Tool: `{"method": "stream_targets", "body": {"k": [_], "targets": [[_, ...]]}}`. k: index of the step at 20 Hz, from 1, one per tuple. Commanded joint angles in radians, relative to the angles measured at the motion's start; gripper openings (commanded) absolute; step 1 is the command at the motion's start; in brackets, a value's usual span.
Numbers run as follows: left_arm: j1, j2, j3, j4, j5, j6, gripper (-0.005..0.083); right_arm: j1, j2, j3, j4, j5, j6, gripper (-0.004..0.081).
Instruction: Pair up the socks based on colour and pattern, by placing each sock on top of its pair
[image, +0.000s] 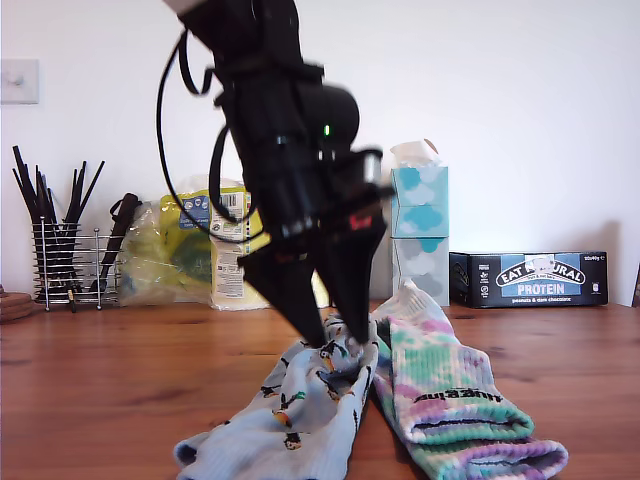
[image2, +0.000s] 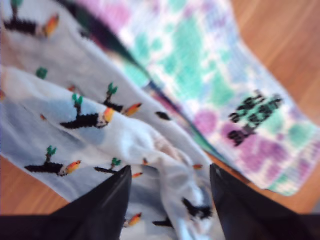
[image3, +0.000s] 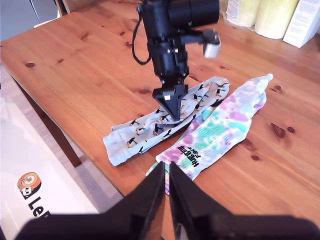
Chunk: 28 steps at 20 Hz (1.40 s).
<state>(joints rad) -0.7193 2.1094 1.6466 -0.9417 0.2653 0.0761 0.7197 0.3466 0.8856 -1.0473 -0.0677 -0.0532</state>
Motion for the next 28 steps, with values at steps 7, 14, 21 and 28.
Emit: {"method": "stream_targets", "body": {"k": [7,14,21,28], "targets": [[-0.003,0.011,-0.013,0.013,-0.024,0.007,-0.0023,-0.002,-0.004,-0.021,0.032,0.000,0.000,-0.0013],[0.016,-0.015,0.010,-0.067,-0.082,0.007,-0.0019,-0.002,-0.004,-0.021,0.033,0.000,0.000,-0.0013],[0.050,-0.068,0.011,-0.073,-0.090,0.006,-0.0019,-0.002,-0.004,-0.021,0.032,0.000,0.000,-0.0013],[0.063,-0.067,0.010,-0.061,-0.106,0.003,-0.0018,-0.002,-0.004,-0.021,0.032,0.000,0.000,-0.0013]]}}
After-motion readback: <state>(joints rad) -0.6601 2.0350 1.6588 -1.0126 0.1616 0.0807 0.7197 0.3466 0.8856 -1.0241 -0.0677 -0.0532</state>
